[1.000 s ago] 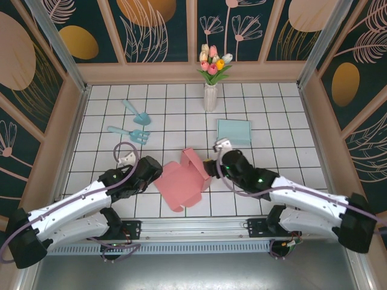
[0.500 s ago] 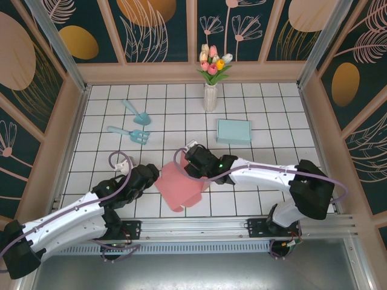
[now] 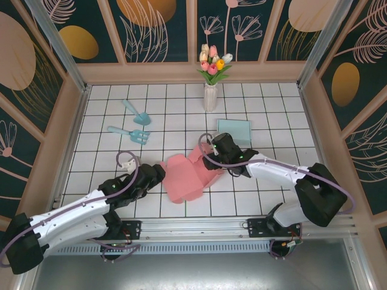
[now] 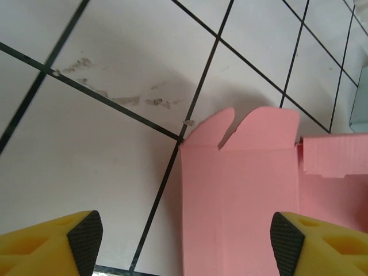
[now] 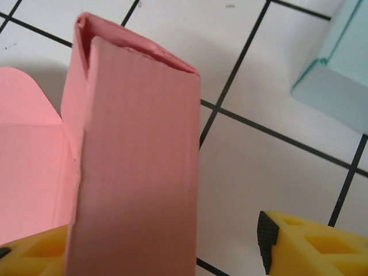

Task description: Fold the paper box

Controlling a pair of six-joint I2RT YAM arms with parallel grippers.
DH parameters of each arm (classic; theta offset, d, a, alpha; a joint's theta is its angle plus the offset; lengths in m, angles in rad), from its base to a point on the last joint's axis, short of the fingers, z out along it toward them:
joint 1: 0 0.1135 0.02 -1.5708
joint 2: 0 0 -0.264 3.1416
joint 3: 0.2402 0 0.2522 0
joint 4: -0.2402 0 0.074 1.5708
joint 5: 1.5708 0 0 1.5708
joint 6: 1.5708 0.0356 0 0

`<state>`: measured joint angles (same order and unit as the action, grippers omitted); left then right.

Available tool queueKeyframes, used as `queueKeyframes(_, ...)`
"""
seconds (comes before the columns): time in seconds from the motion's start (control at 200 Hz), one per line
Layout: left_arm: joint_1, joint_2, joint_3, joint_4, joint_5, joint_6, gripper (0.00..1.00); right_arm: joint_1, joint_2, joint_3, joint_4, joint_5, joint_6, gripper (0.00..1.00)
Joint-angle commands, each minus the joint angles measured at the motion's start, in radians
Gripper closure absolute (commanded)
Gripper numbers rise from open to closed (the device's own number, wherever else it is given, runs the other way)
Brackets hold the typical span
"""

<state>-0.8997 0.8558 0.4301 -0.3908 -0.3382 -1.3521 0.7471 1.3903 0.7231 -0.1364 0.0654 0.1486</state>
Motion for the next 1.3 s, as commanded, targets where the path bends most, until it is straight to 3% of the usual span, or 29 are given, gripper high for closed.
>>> queueKeyframes(0.0, -0.003, 0.032, 0.007, 0.073, 0.037, 0.015, 0.20, -0.062, -0.053, -0.048, 0.095, -0.148, 0.039, 0.34)
queueKeyframes(0.495, -0.003, 0.224, -0.044, 0.326, 0.135, -0.030, 0.22, -0.151, -0.082, -0.124, 0.140, -0.219, 0.050, 0.35)
queueKeyframes(0.936, -0.012, 0.349, -0.044, 0.442, 0.159, -0.047, 0.22, -0.249, -0.039, -0.166, 0.195, -0.321, 0.112, 0.37)
queueKeyframes(1.186, -0.024, 0.371, -0.037, 0.506, 0.153, -0.064, 0.28, -0.260, -0.028, -0.172, 0.211, -0.349, 0.118, 0.37)
queueKeyframes(1.291, -0.030, 0.397, -0.039, 0.546, 0.158, -0.070, 0.37, -0.262, -0.022, -0.174, 0.214, -0.348, 0.118, 0.37)
